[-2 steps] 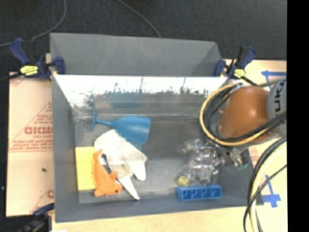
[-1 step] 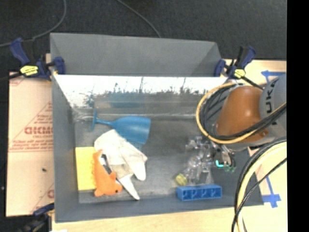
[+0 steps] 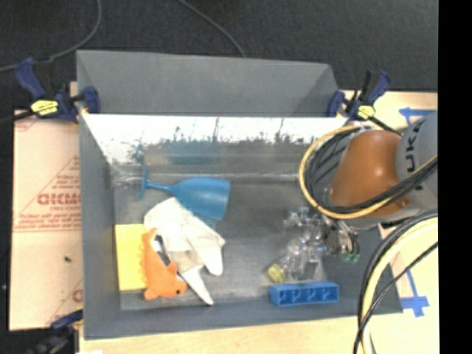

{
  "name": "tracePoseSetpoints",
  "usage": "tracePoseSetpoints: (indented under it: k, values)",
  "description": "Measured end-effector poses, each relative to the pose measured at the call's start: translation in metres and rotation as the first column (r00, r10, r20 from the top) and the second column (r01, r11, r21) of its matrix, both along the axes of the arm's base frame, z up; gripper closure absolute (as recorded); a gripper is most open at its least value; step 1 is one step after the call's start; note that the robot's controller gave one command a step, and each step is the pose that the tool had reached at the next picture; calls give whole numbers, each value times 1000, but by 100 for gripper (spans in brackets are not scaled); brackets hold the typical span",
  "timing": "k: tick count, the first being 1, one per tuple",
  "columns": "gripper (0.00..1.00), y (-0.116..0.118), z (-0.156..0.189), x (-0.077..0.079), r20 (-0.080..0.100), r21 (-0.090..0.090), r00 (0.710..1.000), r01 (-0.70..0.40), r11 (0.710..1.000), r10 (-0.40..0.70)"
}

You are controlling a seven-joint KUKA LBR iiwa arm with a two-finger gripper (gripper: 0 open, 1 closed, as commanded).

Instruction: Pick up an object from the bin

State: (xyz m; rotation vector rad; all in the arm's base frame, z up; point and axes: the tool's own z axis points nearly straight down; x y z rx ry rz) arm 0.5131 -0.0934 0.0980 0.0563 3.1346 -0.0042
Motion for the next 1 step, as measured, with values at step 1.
tracePoseSetpoints:
  k: [1]
  values:
    - [0,0,0,0,0,0,1000,-2,1000,2]
